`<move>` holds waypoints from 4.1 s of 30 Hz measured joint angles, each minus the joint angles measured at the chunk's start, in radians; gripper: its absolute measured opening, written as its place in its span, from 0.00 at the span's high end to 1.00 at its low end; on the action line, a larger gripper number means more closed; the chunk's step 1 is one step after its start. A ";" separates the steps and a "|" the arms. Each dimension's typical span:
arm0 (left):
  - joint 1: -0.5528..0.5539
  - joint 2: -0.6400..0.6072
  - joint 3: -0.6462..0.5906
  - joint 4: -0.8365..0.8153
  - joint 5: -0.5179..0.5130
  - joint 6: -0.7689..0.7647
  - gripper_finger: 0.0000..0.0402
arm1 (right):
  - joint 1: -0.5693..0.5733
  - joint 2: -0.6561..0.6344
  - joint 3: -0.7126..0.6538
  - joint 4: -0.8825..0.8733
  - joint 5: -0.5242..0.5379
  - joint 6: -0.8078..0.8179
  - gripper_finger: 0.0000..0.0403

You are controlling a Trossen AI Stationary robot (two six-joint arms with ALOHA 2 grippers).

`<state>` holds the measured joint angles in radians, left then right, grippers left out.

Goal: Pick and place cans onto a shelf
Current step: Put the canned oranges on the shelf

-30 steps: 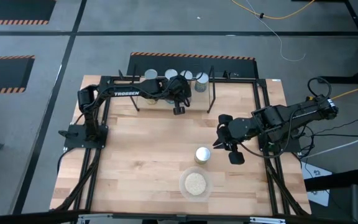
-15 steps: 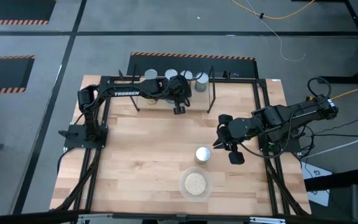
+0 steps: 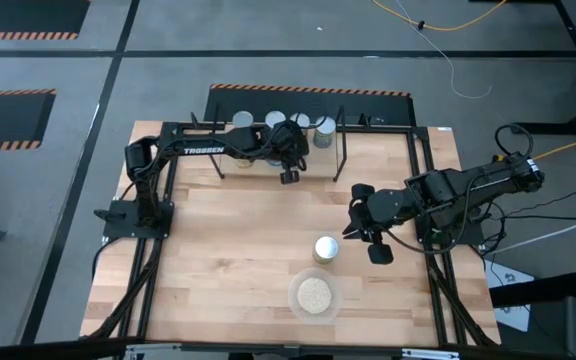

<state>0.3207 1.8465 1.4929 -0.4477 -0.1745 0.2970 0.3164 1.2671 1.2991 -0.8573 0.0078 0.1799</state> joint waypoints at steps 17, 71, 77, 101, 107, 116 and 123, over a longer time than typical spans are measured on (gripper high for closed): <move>-0.195 -0.167 0.125 -0.169 0.005 -0.092 0.79 | 0.000 0.005 -0.016 0.000 -0.001 0.356 0.87; -0.829 -0.319 -0.486 0.253 -0.339 -0.601 0.79 | -0.013 0.144 -0.423 0.421 0.116 0.470 0.87; -0.829 -0.319 -0.522 0.313 -0.339 -0.601 0.79 | -0.013 0.151 -0.422 0.424 0.115 0.469 0.87; -0.829 -0.319 -0.522 0.330 -0.338 -0.601 0.79 | -0.013 0.152 -0.422 0.417 0.116 0.468 0.98; -0.829 -0.319 -0.523 0.330 -0.338 -0.601 0.79 | -0.013 0.152 -0.422 0.417 0.134 0.466 0.97; -0.829 -0.319 -0.523 0.330 -0.339 -0.600 0.79 | -0.014 0.152 -0.422 0.417 0.262 0.426 0.99; -0.829 -0.319 -0.523 0.329 -0.340 -0.600 0.79 | -0.059 0.152 -0.422 0.422 0.272 0.333 0.98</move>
<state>-0.5081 1.5276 0.9703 -0.1183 -0.5142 -0.3035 0.2576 1.4193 0.8768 -0.4352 0.2798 0.5129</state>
